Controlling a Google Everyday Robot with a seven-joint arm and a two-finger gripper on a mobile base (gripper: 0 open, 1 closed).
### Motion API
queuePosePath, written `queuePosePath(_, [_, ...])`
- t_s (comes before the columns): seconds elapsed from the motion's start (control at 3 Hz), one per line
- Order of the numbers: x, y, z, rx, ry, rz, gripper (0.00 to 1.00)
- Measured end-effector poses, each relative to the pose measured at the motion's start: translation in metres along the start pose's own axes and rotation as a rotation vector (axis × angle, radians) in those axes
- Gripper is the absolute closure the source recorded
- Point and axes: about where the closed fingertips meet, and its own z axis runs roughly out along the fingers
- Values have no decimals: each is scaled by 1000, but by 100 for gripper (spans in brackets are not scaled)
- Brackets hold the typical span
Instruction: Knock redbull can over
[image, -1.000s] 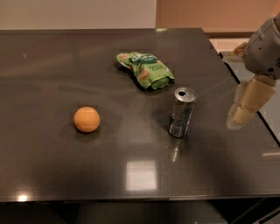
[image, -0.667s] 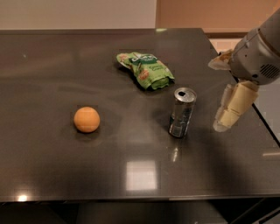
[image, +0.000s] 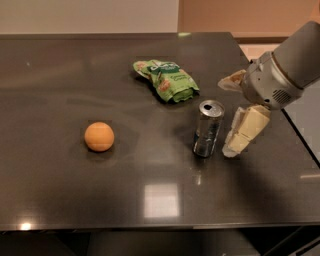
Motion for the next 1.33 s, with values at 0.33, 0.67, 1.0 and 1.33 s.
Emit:
queuePosePath(0.33, [-5,4,12,-27,-58,18,0])
queuePosePath(0.67, [-12,9,15,-45,-101,26,18])
queuePosePath(1.0, [-17,11,15,-57,-125,28,41])
queuePosePath(1.33, [-20,12,15,-68,-122,32,64])
